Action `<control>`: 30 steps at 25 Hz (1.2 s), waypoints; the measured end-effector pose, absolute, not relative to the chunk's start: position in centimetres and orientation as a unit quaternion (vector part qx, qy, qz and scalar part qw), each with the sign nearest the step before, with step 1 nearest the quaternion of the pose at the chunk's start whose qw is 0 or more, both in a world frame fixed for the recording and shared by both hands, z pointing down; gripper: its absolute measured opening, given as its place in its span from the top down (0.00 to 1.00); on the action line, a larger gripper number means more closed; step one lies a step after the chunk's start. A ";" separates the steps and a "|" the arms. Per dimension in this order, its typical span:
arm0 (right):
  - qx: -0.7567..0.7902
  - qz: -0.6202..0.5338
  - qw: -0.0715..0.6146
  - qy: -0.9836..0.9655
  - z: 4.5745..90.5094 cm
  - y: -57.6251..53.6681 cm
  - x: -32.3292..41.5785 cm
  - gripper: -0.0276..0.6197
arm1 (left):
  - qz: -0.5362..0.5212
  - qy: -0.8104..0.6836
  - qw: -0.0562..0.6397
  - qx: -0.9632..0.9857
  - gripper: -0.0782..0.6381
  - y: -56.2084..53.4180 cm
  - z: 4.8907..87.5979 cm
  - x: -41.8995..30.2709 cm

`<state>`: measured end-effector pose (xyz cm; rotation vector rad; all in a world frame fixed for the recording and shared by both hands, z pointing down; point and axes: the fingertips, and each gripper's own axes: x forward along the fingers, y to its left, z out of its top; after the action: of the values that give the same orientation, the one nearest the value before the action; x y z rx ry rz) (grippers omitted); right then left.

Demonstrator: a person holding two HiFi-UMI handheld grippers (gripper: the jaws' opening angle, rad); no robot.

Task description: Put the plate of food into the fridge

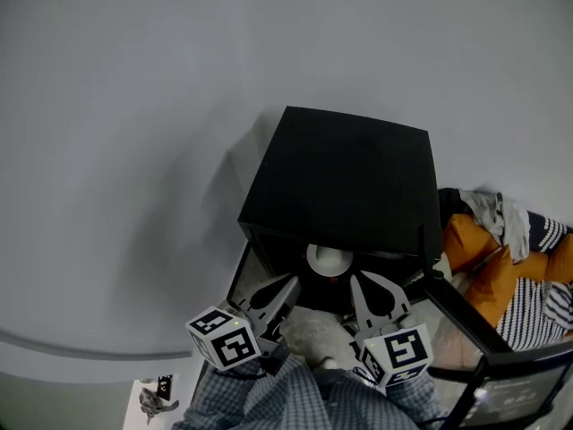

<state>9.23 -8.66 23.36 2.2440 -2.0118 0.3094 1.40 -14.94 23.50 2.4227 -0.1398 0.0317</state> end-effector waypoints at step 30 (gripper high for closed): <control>0.716 0.077 -0.021 -0.693 18.2 -9.1 8.9 0.95 | 0.007 -0.034 0.277 0.960 0.88 -14.7 19.5 2.8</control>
<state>8.92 -9.12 18.16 2.2813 -2.2081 0.2438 2.76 -14.71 19.54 2.5794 -0.0916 0.0193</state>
